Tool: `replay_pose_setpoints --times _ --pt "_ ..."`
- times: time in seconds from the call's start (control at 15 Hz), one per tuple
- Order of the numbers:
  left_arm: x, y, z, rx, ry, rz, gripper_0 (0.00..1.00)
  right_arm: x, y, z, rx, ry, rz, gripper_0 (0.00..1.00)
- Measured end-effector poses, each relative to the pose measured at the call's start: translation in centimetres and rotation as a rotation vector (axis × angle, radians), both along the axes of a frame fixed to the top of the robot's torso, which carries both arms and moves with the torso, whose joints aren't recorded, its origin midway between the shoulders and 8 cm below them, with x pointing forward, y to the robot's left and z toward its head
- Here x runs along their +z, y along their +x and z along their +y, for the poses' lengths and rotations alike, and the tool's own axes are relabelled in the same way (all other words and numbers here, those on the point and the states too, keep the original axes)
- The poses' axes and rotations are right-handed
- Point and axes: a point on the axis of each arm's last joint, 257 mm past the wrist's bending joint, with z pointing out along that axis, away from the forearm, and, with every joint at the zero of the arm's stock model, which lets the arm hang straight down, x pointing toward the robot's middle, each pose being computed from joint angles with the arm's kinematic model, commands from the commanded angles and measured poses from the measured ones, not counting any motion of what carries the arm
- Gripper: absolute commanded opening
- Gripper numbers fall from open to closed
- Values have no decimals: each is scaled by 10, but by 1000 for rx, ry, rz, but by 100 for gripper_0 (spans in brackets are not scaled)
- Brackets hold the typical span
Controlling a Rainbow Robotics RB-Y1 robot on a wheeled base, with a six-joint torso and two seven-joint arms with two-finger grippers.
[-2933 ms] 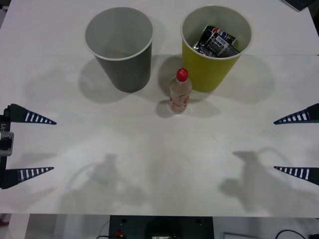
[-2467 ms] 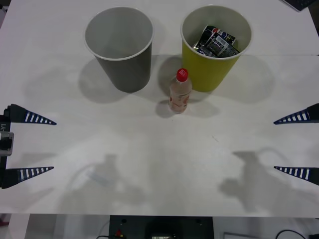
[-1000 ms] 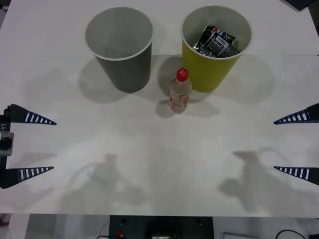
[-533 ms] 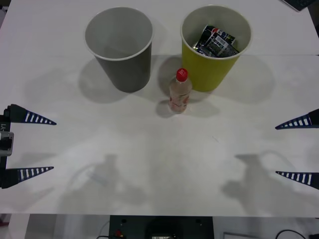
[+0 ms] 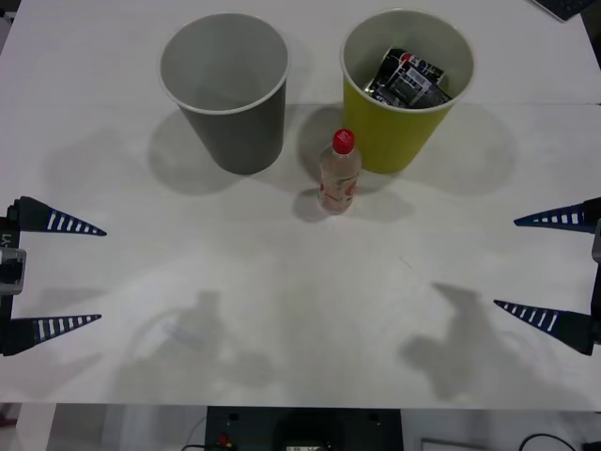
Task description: Put the can into the green bin and the plastic bottle into the gray bin
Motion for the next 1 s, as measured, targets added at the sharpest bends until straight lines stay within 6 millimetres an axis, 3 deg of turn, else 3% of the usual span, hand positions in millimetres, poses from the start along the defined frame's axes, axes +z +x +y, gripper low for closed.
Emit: replay_pose_setpoints --times 0.47,1.0 --pt "0 0 0 0 0 0 98 4 4 27 -213 208 -11 100" --pt "0 0 0 0 0 0 98 -19 9 36 -381 333 -33 100"
